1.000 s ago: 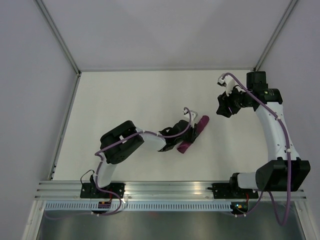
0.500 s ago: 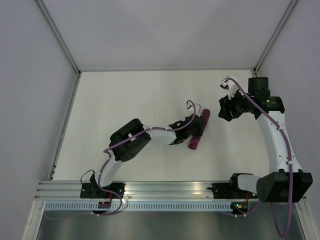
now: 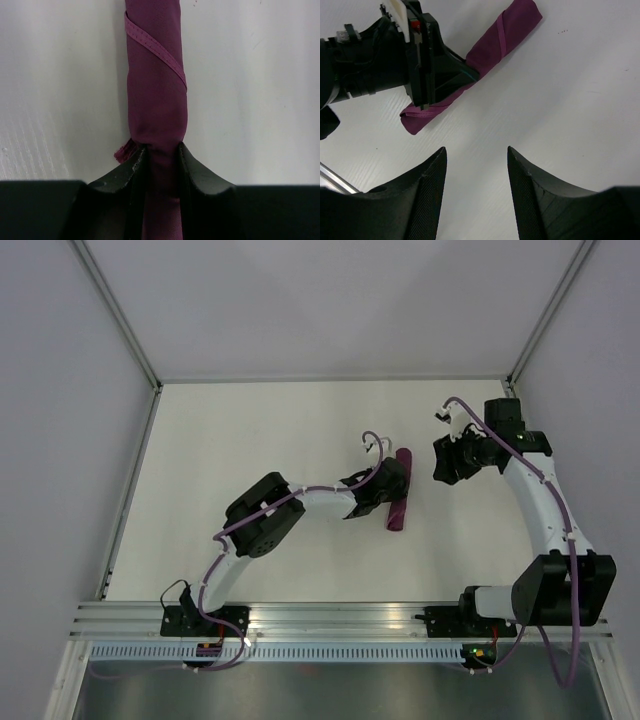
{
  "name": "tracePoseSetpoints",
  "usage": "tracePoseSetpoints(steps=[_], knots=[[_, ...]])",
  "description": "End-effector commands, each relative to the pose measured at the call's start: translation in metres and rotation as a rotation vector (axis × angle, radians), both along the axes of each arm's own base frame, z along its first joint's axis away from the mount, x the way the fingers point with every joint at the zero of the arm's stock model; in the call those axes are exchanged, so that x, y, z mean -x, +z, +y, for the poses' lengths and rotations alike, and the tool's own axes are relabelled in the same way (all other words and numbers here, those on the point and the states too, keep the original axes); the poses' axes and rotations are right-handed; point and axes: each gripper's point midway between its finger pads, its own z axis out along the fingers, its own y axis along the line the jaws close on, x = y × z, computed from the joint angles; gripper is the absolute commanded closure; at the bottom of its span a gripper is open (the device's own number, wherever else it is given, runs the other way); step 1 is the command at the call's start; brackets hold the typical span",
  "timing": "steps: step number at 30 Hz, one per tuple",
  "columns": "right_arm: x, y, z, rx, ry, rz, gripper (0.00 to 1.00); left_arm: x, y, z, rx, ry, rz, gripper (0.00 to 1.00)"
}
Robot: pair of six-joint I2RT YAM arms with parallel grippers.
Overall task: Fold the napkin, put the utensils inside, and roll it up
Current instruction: Roll the napkin with the utensil
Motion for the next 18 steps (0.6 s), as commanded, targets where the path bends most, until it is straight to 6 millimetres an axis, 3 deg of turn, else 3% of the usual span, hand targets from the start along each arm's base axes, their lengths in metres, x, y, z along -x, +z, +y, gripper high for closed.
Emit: tracePoseSetpoints(steps=[1,10,13,18], knots=[[-0.018,-0.014,-0.007,0.017,-0.065,0.023,0.43,0.056,-0.140,0.118,-0.466,0.117,0.320,0.90],[-0.061,-0.074,-0.002,-0.042,-0.120,0.187,0.47,0.056,-0.140,0.117,-0.452,0.123,0.355,0.87],[-0.073,-0.095,0.010,-0.112,-0.110,0.265,0.47,0.058,-0.140,0.117,-0.449,0.121,0.366,0.84],[-0.083,-0.111,0.029,-0.234,-0.105,0.336,0.46,0.061,-0.142,0.118,-0.444,0.119,0.390,0.82]])
